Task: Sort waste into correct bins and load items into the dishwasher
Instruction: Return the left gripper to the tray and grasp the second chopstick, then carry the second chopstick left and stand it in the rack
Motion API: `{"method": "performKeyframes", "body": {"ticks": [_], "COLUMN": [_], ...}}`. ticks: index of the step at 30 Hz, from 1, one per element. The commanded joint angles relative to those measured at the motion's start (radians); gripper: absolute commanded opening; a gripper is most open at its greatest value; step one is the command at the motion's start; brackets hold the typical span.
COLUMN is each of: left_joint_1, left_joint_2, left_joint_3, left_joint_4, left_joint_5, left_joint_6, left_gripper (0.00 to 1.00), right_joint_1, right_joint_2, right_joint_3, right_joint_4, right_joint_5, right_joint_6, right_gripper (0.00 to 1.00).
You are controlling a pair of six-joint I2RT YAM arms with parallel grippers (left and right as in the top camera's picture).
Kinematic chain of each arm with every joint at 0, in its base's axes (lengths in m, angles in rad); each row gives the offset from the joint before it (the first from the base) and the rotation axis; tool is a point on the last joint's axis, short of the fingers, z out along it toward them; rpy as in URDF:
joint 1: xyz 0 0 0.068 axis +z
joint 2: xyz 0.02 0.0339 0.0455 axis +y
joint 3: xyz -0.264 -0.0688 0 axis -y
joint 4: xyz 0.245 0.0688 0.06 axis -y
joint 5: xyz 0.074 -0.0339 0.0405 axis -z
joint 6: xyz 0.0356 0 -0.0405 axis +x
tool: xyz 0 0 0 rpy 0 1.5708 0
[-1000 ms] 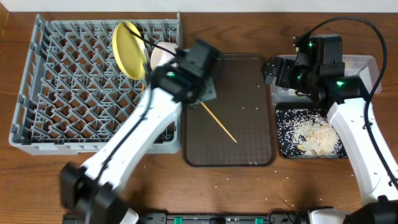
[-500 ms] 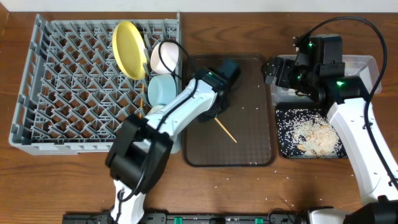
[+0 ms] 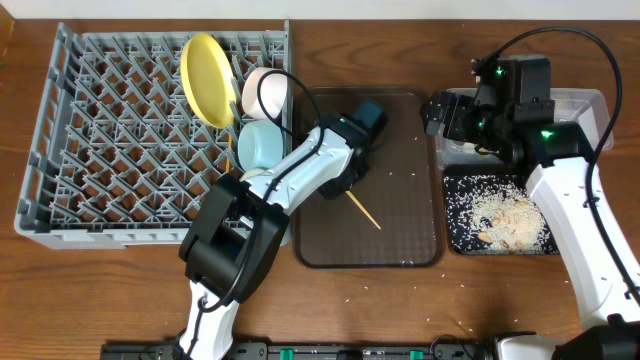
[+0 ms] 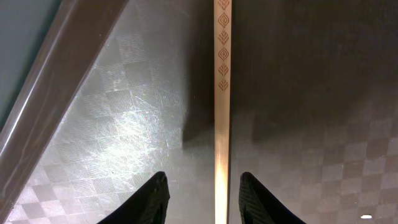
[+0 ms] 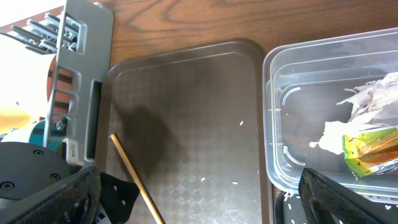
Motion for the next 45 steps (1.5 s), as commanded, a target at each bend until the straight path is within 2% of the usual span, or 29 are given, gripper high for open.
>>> {"method": "performKeyframes", "body": {"ticks": [1, 14, 16, 18, 19, 25, 30, 34, 36, 37, 40, 45], "left_joint_1": [-0.001, 0.0, 0.0, 0.0, 0.0, 0.002, 0.012, 0.029, 0.048, 0.054, 0.092, 0.178], "left_joint_2": [0.019, 0.081, 0.081, 0.081, 0.081, 0.07, 0.016, -0.098, -0.188, -0.213, -0.329, -0.496], "left_joint_3": [-0.005, -0.005, -0.005, -0.005, -0.005, 0.001, 0.045, 0.069, 0.069, 0.069, 0.069, 0.069], "left_joint_4": [-0.003, 0.021, 0.019, 0.019, 0.018, 0.02, 0.02, 0.025, 0.027, 0.027, 0.001, -0.087], "left_joint_5": [0.016, 0.096, 0.097, 0.101, 0.109, 0.157, 0.2, 0.198, 0.191, 0.182, 0.093, -0.127], "left_joint_6": [-0.009, -0.008, -0.008, -0.008, -0.008, 0.019, 0.23, 0.477, 0.655, 0.705, 0.853, 0.96], "left_gripper": [0.39, 0.38, 0.29, 0.11, 0.08, 0.07, 0.07, 0.07, 0.07, 0.08, 0.07, 0.08], "right_joint_1": [0.003, 0.003, 0.003, 0.003, 0.003, 0.003, 0.003, 0.003, 0.003, 0.003, 0.003, 0.003], "right_joint_2": [-0.002, -0.002, -0.002, -0.002, -0.002, -0.002, -0.002, -0.002, -0.002, -0.002, -0.002, -0.002], "right_joint_3": [0.012, 0.012, 0.012, 0.012, 0.012, 0.012, 0.012, 0.012, 0.012, 0.012, 0.012, 0.012], "right_joint_4": [0.0, 0.0, 0.0, 0.0, 0.0, 0.0, 0.0, 0.0, 0.0, 0.0, 0.0, 0.0], "right_joint_5": [0.01, 0.01, 0.01, 0.009, 0.009, 0.01, 0.01, 0.009, 0.01, 0.01, 0.01, 0.01], "right_joint_6": [0.0, 0.0, 0.0, 0.0, 0.0, 0.0, 0.0, 0.0, 0.0, 0.0, 0.0, 0.0], "right_gripper": [0.99, 0.99, 0.99, 0.99, 0.99, 0.99, 0.99, 0.99, 0.99, 0.99, 0.99, 0.99]}}
